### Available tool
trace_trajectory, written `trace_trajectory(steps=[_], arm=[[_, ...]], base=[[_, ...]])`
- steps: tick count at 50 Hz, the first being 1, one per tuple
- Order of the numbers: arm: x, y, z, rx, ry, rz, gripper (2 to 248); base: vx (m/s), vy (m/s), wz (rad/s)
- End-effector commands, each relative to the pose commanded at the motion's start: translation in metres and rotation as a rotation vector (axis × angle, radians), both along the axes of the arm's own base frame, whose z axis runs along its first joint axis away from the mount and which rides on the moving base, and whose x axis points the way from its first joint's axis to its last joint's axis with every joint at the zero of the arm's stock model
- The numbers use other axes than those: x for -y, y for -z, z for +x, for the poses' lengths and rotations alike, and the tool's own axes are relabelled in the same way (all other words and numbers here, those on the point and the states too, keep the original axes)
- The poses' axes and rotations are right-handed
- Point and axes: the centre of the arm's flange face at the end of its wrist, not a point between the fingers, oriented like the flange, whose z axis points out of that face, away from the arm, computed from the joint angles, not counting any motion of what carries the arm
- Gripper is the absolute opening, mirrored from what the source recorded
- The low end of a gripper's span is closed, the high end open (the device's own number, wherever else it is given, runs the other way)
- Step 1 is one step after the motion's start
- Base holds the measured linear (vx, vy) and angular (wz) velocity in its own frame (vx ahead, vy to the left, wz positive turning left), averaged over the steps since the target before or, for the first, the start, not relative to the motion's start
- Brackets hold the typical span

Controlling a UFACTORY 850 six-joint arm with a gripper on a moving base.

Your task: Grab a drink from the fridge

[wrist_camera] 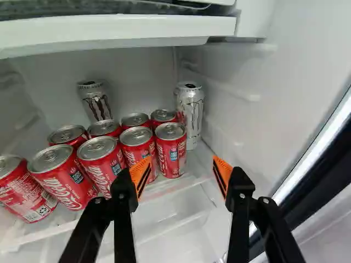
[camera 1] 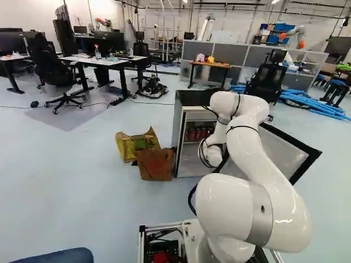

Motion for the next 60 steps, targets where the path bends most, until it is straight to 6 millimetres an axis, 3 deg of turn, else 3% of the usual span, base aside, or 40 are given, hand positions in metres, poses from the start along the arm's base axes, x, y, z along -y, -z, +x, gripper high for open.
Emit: trace_trajectory(steps=[60], arm=[[0.015, 0.022, 0.040, 0.028, -0.003, -0.013, 168]], base=[[0.000, 0.000, 0.000]])
